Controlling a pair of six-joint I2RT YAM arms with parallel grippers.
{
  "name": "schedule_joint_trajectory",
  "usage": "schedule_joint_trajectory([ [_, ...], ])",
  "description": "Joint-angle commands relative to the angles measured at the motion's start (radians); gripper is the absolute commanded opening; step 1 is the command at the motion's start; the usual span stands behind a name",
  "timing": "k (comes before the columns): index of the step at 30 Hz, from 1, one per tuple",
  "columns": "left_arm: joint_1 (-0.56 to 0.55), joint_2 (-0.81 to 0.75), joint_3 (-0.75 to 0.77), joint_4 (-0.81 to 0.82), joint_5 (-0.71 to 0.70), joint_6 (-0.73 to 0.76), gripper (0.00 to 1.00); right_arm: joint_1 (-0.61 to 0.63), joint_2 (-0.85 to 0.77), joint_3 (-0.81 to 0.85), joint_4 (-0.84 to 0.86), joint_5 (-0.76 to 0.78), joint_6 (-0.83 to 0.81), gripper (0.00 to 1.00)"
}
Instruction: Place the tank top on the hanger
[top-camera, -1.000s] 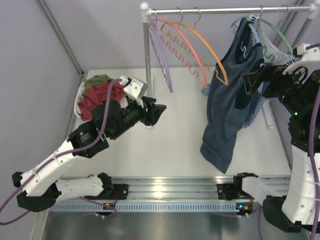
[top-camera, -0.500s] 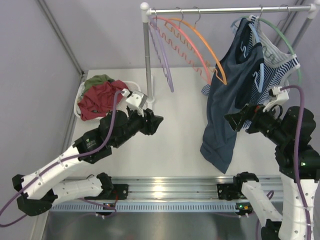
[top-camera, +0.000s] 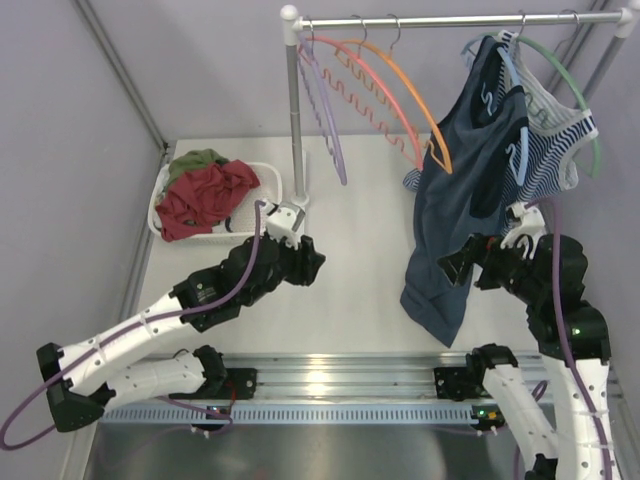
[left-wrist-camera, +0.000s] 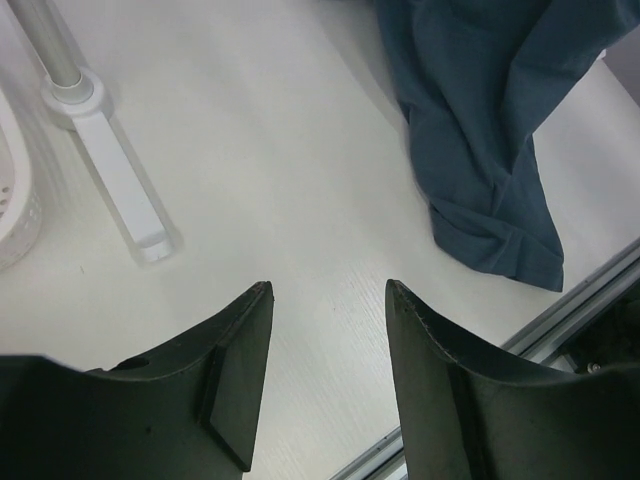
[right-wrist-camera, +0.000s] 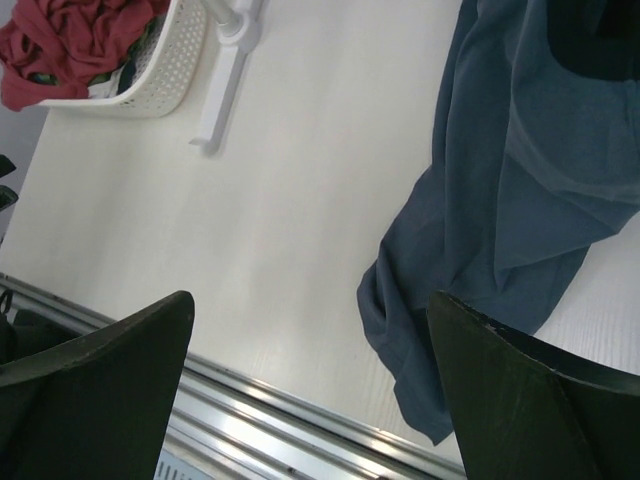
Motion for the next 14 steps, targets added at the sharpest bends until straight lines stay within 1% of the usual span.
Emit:
schedule_joint_trajectory([
  [1, 0.004, 0.004, -0.011, 0.075, -0.018, -0.017, 0.54, 0.015, -0.053, -0.033, 0.063, 0.055, 0.01, 1.0],
  [5, 0.006, 0.018, -0.023, 0.075, -0.011, -0.018, 0.54, 0.017, -0.125, -0.097, 0.089, 0.124, 0.038, 1.0],
  [7, 0.006, 0.019, -0.026, 0.078, -0.008, -0.02, 0.54, 0.017, -0.133, -0.116, 0.081, 0.144, 0.045, 1.0],
  [10, 0.011, 0.022, -0.032, 0.083, -0.002, -0.02, 0.54, 0.017, -0.138, -0.116, 0.074, 0.143, 0.054, 1.0],
  [14, 0.017, 0.016, -0.034, 0.084, 0.012, -0.023, 0.54, 0.017, -0.152, -0.116, 0.074, 0.181, 0.067, 1.0],
])
